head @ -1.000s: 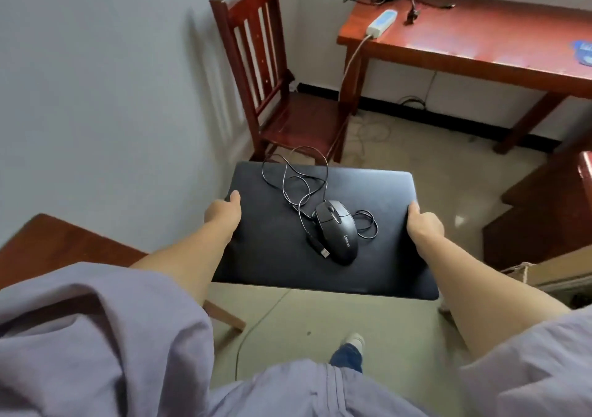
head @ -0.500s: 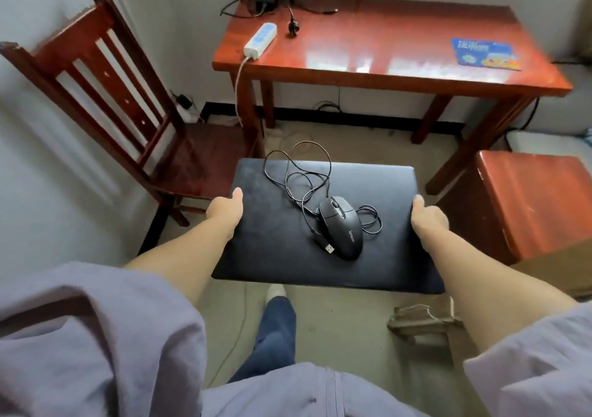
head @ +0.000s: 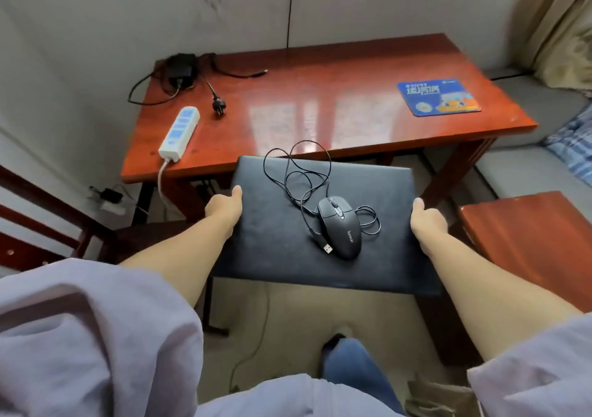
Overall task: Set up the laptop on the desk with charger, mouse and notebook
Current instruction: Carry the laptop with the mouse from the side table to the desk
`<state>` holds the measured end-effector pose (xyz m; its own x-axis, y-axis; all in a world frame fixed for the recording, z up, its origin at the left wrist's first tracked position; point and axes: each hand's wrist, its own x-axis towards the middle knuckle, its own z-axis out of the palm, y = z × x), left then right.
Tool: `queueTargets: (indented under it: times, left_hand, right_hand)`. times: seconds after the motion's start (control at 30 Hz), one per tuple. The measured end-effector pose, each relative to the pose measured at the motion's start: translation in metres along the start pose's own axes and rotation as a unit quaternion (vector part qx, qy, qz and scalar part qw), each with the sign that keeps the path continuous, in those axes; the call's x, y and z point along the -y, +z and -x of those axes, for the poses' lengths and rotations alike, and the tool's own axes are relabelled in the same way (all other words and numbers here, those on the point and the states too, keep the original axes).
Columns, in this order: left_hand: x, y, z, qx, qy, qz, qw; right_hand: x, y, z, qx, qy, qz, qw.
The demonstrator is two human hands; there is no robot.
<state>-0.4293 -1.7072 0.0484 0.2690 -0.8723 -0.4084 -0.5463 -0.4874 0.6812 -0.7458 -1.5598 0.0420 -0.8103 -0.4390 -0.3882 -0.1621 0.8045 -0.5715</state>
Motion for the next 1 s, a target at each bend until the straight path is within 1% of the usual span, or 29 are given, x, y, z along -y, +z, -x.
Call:
queueTargets:
  times: [0.2, 0.43, 0.53, 0.63, 0.83, 1.0]
  left_hand:
    - [-0.098, 0.079, -0.069, -0.003, -0.008, 0.026, 1.0]
    - [-0.181, 0.142, -0.133, -0.018, -0.065, 0.037, 0.997]
    - [-0.211, 0.161, -0.169, -0.034, -0.074, 0.034, 0.996]
    - [-0.238, 0.178, -0.211, -0.04, -0.078, 0.036, 0.996]
    - [-0.285, 0.197, -0.295, -0.029, -0.109, 0.025, 0.993]
    - [-0.313, 0.21, -0.333, -0.022, -0.136, -0.01, 0.99]
  right_hand:
    - [0.081, -0.014, -0.134, 0.008, -0.027, 0.019, 0.999]
    - [0.177, -0.023, -0.26, 0.048, -0.059, 0.063, 0.995]
    - [0.211, -0.011, -0.303, 0.057, -0.072, 0.079, 0.993]
    - [0.242, 0.007, -0.342, 0.062, -0.06, 0.092, 0.992]
    - [0.299, 0.044, -0.409, 0.075, -0.041, 0.088, 0.992]
    - [0.33, 0.061, -0.451, 0.086, -0.028, 0.108, 0.99]
